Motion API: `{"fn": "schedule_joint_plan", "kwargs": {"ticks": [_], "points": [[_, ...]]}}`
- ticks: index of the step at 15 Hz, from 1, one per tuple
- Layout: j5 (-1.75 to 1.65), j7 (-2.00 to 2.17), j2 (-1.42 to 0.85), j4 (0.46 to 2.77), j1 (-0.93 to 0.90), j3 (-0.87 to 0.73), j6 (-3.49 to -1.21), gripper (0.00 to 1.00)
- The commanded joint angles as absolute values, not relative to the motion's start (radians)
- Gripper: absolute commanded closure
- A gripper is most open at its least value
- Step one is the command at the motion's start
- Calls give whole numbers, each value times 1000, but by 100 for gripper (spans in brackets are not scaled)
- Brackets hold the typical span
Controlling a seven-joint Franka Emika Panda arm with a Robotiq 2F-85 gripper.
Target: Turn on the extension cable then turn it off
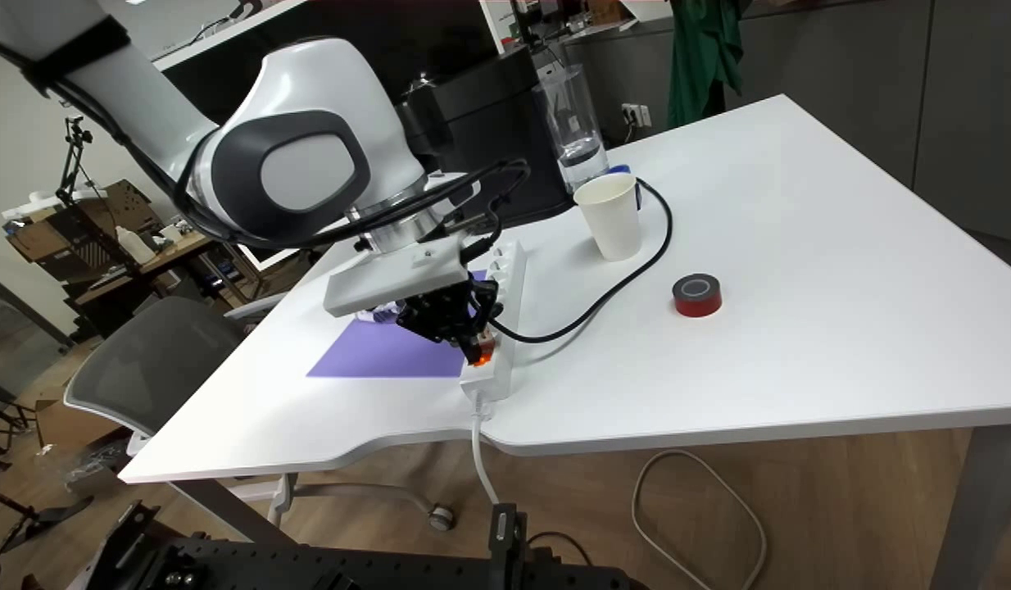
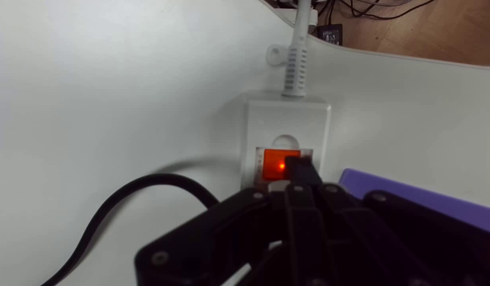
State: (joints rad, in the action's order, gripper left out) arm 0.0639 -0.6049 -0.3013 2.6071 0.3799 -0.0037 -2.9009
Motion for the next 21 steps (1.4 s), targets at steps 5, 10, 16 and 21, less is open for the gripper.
{"fn": "schedule_joint_plan", "kwargs": {"ticks": [5,10,16,21], "points": [[44,-594,-372,2578,384,-13,-2912,100],[57,-615,-414,2589,404,5,-2932,100],[88,-631,-400,2585,437,37,-2911,100],[59,-605,-291,2569,407,6,-2825,100]]}}
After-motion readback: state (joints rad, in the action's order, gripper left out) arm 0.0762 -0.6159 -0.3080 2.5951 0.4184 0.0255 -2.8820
